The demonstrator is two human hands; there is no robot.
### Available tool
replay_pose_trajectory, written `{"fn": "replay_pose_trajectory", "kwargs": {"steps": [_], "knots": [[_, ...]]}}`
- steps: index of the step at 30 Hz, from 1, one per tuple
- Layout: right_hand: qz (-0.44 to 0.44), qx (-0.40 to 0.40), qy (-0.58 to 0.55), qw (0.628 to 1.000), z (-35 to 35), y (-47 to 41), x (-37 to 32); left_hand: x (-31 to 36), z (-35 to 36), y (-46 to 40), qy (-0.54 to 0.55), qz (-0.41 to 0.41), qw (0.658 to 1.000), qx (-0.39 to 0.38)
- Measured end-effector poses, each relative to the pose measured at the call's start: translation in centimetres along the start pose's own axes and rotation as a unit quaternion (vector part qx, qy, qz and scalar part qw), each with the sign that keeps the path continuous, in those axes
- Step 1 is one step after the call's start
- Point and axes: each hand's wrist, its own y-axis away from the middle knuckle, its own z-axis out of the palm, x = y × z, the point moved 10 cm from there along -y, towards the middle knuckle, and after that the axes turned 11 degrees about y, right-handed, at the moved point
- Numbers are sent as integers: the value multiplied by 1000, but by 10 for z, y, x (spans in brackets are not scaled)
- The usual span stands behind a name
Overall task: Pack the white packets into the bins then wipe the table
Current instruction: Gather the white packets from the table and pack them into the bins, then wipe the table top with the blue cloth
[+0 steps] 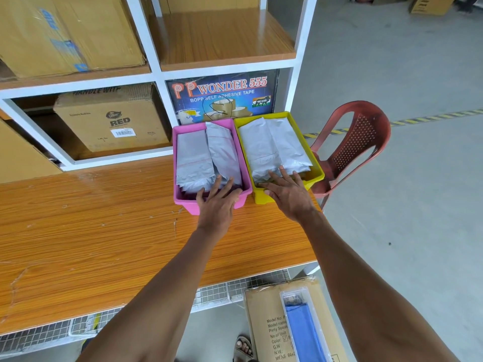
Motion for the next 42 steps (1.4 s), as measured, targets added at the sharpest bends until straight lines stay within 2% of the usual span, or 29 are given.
{"fn": "replay_pose_trajectory", "kwargs": {"steps": [11, 17, 22, 27, 32, 36, 42], "knots": [[5, 17, 16, 1000, 0, 2, -2, -2, 4, 0, -3, -2, 1000, -19], [39, 30, 13, 999, 0, 7, -4, 6, -1, 6, -23, 35, 999, -18], [62, 58, -18, 996, -7, 22, -11, 16, -15, 17, -44, 76, 996, 24], [109, 110, -46, 987, -15, 57, -18, 44, -29, 32, -15, 147, 988, 51], [169, 142, -66, 973, -14, 97, -34, 59, -23, 51, 40, 189, 981, 16], [212, 155, -87, 961, -14, 138, -58, 62, -8, 77, 94, 197, 974, -53], [320, 99, -90, 938, 8, 216, -92, 66, 26, 128, 127, 205, 955, -172]]}}
